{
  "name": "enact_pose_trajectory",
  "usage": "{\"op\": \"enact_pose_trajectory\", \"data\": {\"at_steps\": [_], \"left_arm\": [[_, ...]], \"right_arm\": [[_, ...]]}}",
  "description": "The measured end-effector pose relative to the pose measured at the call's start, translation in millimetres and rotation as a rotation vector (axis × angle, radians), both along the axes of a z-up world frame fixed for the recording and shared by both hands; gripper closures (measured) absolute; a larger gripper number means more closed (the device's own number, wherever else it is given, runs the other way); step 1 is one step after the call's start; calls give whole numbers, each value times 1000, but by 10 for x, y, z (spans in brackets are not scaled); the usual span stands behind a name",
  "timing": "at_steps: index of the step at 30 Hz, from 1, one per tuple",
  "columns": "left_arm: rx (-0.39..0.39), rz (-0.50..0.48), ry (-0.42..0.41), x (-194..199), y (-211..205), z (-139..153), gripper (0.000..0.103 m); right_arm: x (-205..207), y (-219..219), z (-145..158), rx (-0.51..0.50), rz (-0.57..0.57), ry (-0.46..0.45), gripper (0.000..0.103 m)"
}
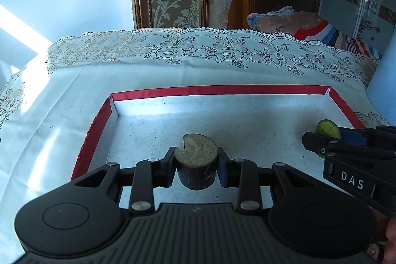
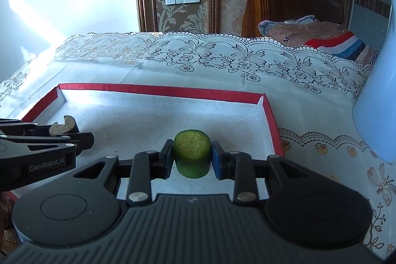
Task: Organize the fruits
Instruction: 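Carry the dark piece with the left gripper while the right carries the cucumber into the tray, then open the left gripper on the tray floor while the right releases the cucumber beside it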
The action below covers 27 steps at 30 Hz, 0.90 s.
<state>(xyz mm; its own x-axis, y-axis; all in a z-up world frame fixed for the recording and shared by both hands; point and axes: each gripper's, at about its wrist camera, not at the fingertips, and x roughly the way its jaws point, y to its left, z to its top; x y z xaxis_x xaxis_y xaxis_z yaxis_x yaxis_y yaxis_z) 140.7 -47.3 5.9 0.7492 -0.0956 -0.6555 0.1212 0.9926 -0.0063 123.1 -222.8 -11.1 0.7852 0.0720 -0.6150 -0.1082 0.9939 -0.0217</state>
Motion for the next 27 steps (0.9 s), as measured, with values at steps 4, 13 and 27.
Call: {"op": "enact_pose_trajectory", "data": {"at_steps": [4,13,27], "left_arm": [[2,10,17,35,-2,-31,70],[22,12,11,27,-25,-68,70],[22,16,7,24,-15,-83,49]], "right_arm": [[18,-4,-8,6,-2,13,74],[64,-30,-30,21,-8,50,74],[57,-7,-35,9,-6,55,72]]}}
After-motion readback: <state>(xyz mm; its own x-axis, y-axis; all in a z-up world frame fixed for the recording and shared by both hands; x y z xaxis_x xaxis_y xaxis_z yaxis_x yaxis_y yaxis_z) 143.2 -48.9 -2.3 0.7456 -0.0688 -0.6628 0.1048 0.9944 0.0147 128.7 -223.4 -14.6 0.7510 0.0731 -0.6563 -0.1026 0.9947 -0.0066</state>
